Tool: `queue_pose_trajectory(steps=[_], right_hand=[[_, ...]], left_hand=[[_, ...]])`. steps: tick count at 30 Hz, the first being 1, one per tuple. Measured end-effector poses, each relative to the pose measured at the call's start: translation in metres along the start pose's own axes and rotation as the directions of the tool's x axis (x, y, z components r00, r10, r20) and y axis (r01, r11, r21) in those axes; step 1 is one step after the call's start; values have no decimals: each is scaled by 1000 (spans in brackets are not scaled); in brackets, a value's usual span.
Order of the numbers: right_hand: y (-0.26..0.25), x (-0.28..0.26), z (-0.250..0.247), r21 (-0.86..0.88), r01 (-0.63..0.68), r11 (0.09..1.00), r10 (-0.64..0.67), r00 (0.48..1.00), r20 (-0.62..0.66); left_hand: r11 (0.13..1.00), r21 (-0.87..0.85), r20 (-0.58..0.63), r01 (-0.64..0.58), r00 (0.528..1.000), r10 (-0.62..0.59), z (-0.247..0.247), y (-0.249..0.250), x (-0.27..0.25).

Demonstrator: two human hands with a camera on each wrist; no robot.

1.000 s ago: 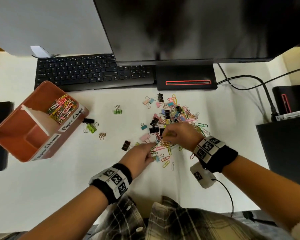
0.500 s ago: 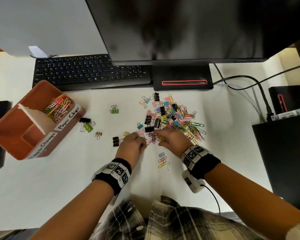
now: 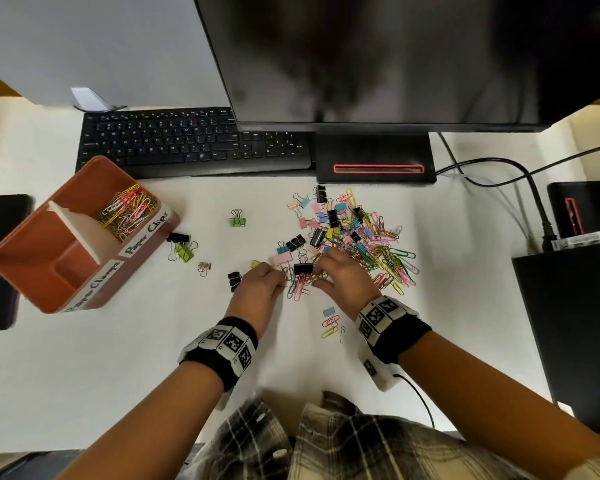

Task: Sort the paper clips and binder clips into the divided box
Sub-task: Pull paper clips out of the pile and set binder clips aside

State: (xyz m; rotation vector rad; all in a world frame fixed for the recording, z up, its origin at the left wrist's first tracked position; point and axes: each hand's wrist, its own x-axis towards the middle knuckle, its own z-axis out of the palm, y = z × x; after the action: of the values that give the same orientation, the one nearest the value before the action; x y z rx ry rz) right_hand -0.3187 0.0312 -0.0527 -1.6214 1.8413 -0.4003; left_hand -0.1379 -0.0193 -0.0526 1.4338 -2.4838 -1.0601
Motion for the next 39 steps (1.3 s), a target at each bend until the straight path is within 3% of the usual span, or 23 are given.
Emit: queue_pose_trajectory(steps=[9, 13, 24, 31, 34, 39], right_hand=[[-9, 2, -4, 27, -152, 988, 150, 987, 51], [-13, 7, -3, 58, -212, 976, 206, 974, 93], [-18, 9, -5, -70, -145, 987, 154, 978, 141], [-22, 8, -3, -117, -111, 987, 129, 979, 160], [-25, 7, -10, -118, -98, 988, 113, 986, 122], [-73, 23, -33, -68, 29, 997, -29, 1000, 11]], left_hand=[[997, 24, 2, -67, 998, 67, -5, -7, 4], [1000, -1, 21, -26, 999, 26, -7, -4, 6], [994, -85, 65, 64, 996, -59, -16, 2, 14], [998, 53, 155, -42, 987, 33, -13, -1, 14], [994, -106, 97, 15, 995, -4, -22, -3, 10], [921, -386, -167, 49, 978, -122, -85, -14, 1]])
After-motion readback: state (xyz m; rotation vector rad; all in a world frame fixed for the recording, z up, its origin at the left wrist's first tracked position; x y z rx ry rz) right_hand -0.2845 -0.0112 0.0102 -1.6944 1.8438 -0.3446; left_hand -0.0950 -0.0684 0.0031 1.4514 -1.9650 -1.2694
